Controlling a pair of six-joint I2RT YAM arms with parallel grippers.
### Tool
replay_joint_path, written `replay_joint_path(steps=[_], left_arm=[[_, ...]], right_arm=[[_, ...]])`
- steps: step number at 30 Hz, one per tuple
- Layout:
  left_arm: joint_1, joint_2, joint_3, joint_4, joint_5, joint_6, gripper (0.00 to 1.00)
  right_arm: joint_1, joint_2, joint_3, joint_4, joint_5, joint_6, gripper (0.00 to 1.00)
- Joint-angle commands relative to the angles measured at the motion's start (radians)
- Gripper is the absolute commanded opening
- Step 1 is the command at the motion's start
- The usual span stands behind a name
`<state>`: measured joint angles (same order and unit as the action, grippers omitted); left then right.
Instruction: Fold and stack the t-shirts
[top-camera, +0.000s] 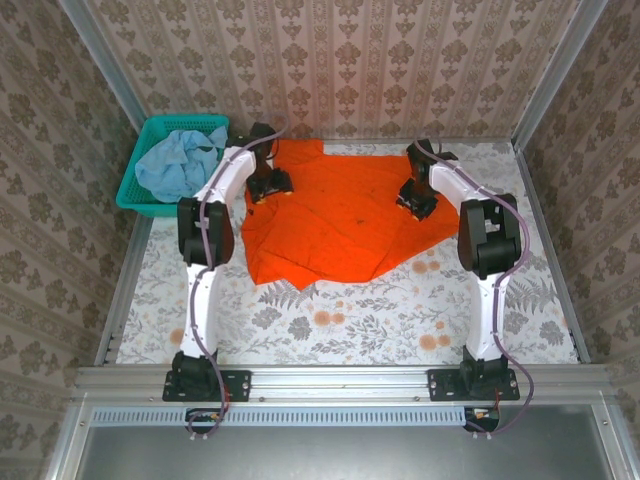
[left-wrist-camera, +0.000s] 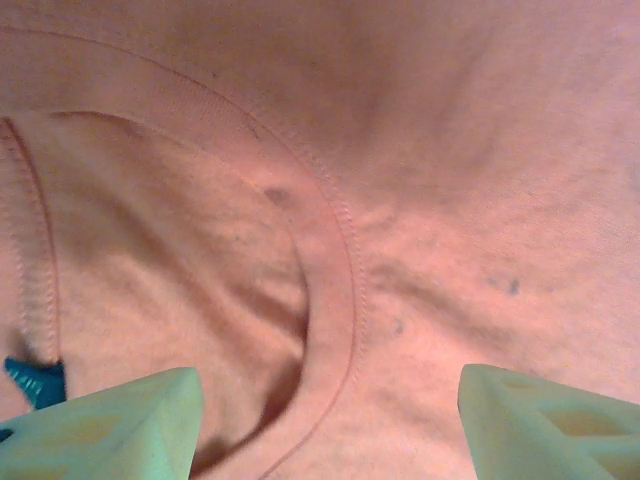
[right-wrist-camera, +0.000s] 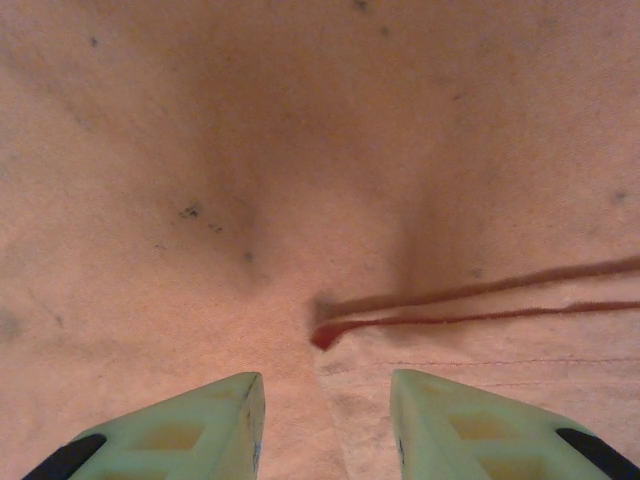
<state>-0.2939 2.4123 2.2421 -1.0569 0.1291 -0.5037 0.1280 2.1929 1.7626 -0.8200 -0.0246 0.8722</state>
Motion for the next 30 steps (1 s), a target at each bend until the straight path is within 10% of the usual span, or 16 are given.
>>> replay_joint_path(steps=[1,12,30], left_arm=[[-0.011,-0.053,-0.038,0.011,0.023,0.032,0.69],[-0.045,0.000,-0.102,0.032,0.021,0.046,0.67],[-0.026,0.074,-0.089,0.015,-0.040,0.047,0.65]], right_arm=[[0.004,0.040,0.040,-0.054,0.031,0.025,0.38],[0.020,0.109,0.122,-0.112,0.049,0.020,0.36],[0.021,-0.061,-0.036,-0.093,0.051,-0.037,0.00]])
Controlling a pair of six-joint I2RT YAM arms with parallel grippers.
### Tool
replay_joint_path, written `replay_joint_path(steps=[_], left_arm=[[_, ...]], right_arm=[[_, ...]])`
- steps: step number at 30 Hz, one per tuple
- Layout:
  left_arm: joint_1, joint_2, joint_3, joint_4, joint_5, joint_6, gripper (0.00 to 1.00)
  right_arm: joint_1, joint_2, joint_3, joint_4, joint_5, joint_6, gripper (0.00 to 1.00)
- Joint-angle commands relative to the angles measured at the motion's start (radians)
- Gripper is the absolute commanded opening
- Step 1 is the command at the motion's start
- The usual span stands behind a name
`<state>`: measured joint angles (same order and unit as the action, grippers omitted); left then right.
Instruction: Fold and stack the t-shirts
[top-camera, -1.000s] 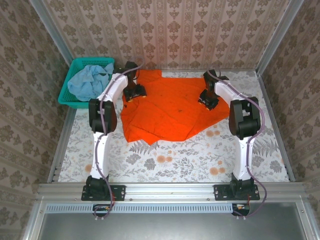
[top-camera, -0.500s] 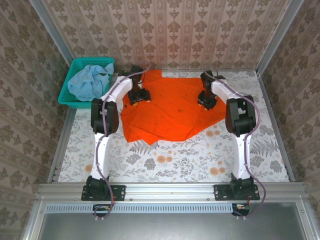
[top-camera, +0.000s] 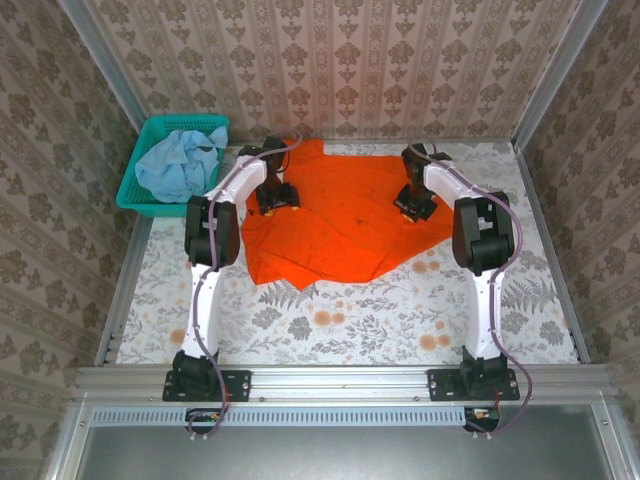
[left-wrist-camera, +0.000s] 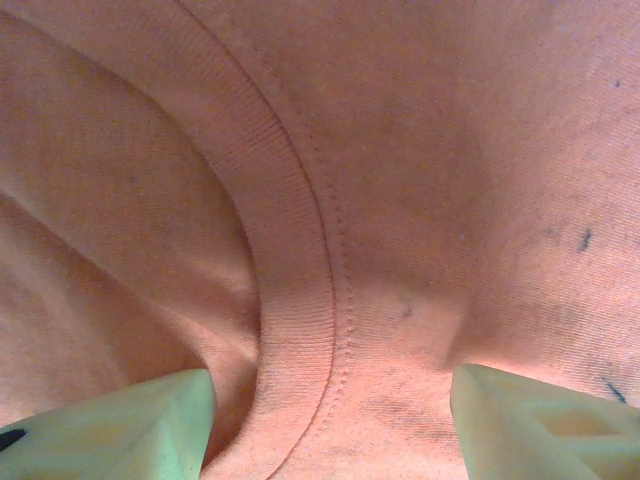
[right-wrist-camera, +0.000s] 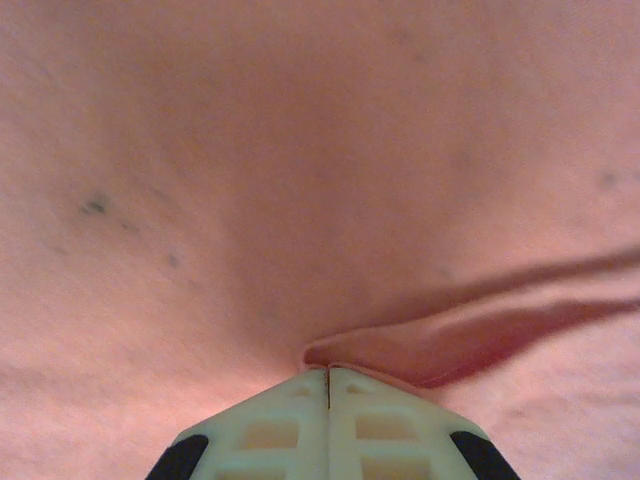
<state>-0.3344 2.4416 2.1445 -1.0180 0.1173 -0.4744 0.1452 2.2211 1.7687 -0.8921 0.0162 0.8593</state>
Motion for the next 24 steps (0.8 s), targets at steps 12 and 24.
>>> replay_joint_path(steps=[12,24], left_arm=[[0.037,0.138,0.137,-0.080,-0.043,0.033,0.63],[0.037,0.149,0.185,-0.100,-0.024,0.028,0.63]], right_arm=[[-0.061,-0.510,-0.537,0.107,-0.074,-0.099,0.00],[-0.154,-0.819,-0.970,0.104,-0.110,-0.054,0.00]])
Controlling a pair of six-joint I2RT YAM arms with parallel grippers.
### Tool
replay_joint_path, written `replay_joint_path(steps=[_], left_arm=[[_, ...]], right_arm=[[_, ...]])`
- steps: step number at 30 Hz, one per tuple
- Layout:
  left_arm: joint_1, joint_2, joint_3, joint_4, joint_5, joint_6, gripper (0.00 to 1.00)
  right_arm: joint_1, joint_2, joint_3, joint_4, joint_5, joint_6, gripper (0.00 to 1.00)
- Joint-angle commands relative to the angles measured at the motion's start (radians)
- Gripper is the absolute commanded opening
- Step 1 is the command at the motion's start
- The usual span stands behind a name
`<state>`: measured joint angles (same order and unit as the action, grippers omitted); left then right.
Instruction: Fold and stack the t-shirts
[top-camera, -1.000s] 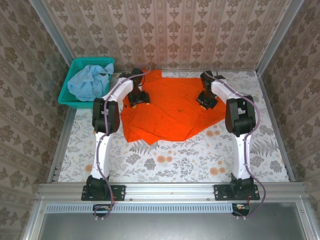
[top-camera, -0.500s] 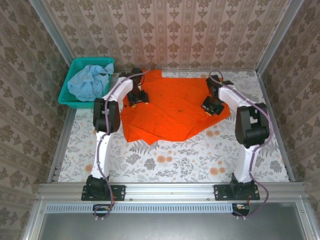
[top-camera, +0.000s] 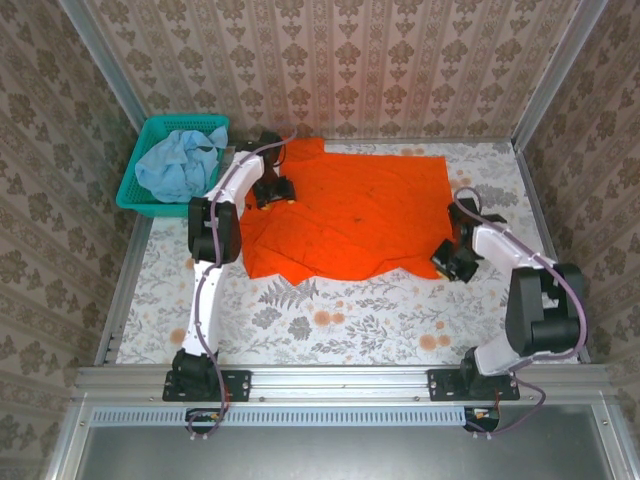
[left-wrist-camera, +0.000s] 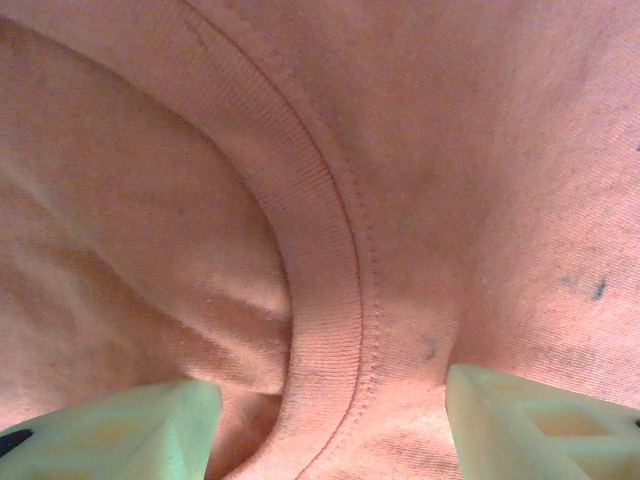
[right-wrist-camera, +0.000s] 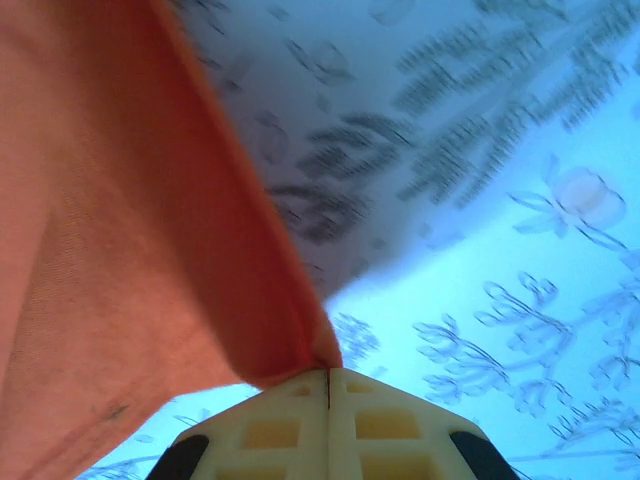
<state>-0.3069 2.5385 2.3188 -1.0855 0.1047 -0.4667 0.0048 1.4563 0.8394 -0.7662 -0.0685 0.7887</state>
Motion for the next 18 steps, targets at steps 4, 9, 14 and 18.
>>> replay_joint_path(steps=[4,9,14,18], left_arm=[[0.009,0.048,0.009,-0.036,-0.012,0.020,0.63],[0.010,0.050,0.012,-0.037,-0.020,0.024,0.64],[0.011,0.054,0.033,-0.055,-0.013,0.027,0.65],[0.012,-0.002,0.003,-0.062,-0.007,0.029,0.70]], right_arm=[[-0.047,-0.110,-0.093,-0.044,-0.019,0.002,0.00],[-0.083,-0.100,-0.124,-0.037,-0.020,-0.005,0.00],[-0.119,-0.057,-0.129,0.005,-0.019,-0.018,0.00],[-0.127,-0.015,-0.126,0.031,-0.025,-0.022,0.00]])
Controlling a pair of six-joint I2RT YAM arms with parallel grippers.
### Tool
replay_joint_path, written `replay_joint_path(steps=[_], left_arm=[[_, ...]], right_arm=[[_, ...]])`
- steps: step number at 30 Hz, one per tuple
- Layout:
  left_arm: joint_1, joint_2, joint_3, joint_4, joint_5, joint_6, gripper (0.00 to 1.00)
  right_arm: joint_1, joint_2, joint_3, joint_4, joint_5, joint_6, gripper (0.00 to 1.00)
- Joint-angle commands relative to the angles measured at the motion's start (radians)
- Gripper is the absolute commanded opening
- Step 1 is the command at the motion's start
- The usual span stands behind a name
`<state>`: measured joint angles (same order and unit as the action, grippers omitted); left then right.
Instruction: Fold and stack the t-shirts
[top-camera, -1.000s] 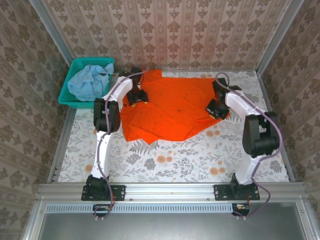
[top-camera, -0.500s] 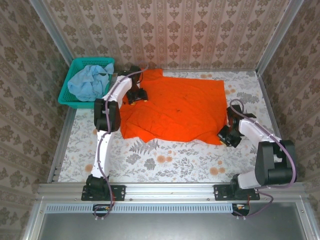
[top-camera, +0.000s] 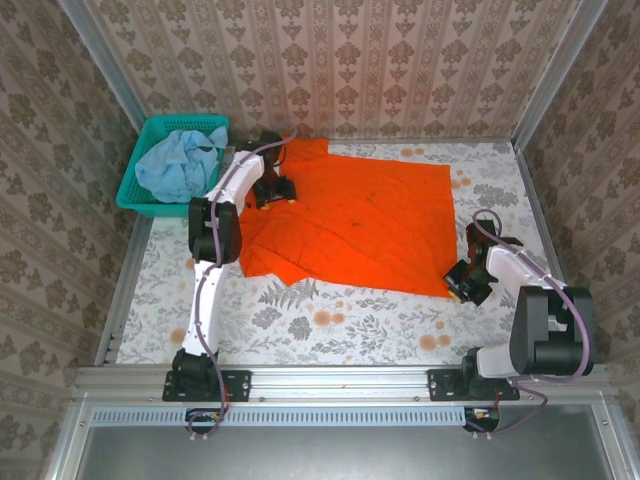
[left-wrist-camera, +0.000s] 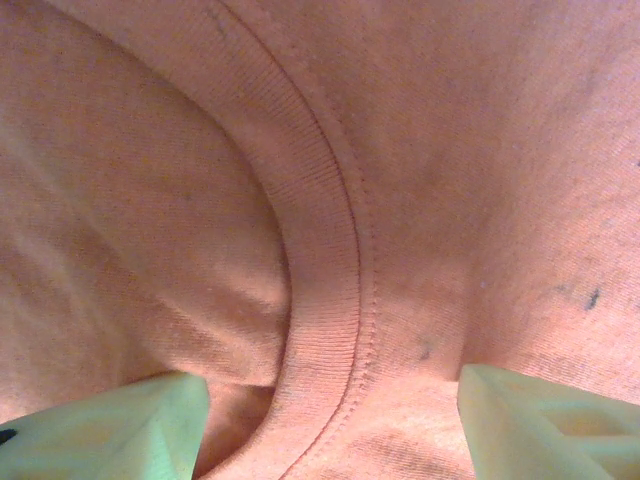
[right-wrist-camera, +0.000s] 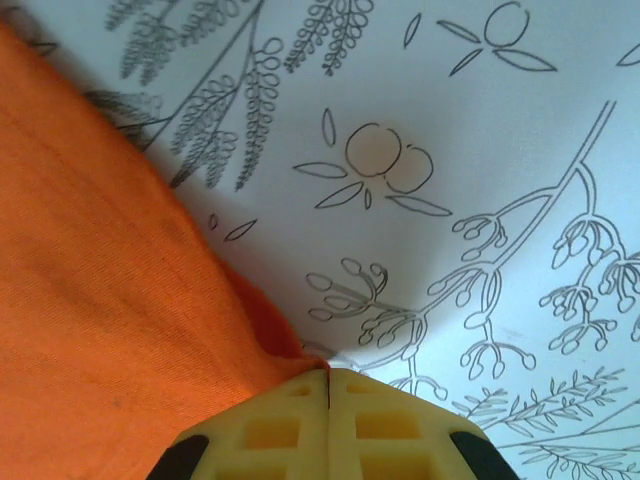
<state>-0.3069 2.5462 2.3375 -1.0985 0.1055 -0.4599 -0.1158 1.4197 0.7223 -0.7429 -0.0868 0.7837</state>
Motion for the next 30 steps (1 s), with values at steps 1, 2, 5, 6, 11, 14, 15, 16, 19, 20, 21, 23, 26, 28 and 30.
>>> replay_joint_path(steps=[1,2,5,6,11,14,15,16,19,20,21,23,26,28,30], left_arm=[[0.014,-0.038,-0.037,-0.048,-0.003,0.020,0.70],[0.017,-0.074,-0.072,-0.040,0.000,0.016,0.71],[0.035,-0.222,-0.241,0.024,0.026,-0.013,0.71],[0.045,-0.275,-0.298,0.057,0.040,-0.027,0.70],[0.144,-0.571,-0.727,0.259,0.193,-0.166,0.62],[0.204,-0.686,-0.904,0.338,0.281,-0.233,0.59],[0.215,-0.704,-0.947,0.357,0.313,-0.248,0.58],[0.224,-0.720,-0.982,0.376,0.345,-0.267,0.56],[0.237,-0.749,-1.070,0.417,0.378,-0.318,0.51],[0.239,-0.756,-1.088,0.428,0.374,-0.334,0.50],[0.241,-0.760,-1.103,0.440,0.370,-0.350,0.50],[0.243,-0.761,-1.131,0.477,0.380,-0.400,0.46],[0.241,-0.755,-1.154,0.512,0.382,-0.454,0.40],[0.240,-0.753,-1.154,0.506,0.355,-0.461,0.38],[0.239,-0.757,-1.155,0.497,0.326,-0.461,0.36]], right_arm=[[-0.006,0.028,-0.011,0.019,-0.008,-0.017,0.00],[-0.007,0.032,-0.014,0.025,-0.011,-0.017,0.00],[-0.007,0.036,-0.021,0.041,-0.018,-0.017,0.01],[-0.007,0.036,-0.023,0.045,-0.017,-0.018,0.01],[-0.007,0.038,-0.026,0.064,-0.018,-0.034,0.01],[-0.007,0.036,-0.027,0.071,-0.021,-0.044,0.02],[-0.007,0.036,-0.027,0.071,-0.021,-0.048,0.02],[-0.007,0.036,-0.026,0.072,-0.021,-0.052,0.02],[-0.007,0.040,-0.020,0.072,-0.025,-0.063,0.02],[-0.007,0.039,-0.018,0.074,-0.025,-0.064,0.02],[-0.007,0.037,-0.018,0.074,-0.026,-0.066,0.02],[-0.007,0.036,-0.017,0.077,-0.028,-0.067,0.01],[-0.007,0.036,-0.017,0.080,-0.029,-0.069,0.01],[-0.007,0.034,-0.018,0.081,-0.031,-0.067,0.01],[-0.007,0.030,-0.020,0.085,-0.035,-0.064,0.01]])
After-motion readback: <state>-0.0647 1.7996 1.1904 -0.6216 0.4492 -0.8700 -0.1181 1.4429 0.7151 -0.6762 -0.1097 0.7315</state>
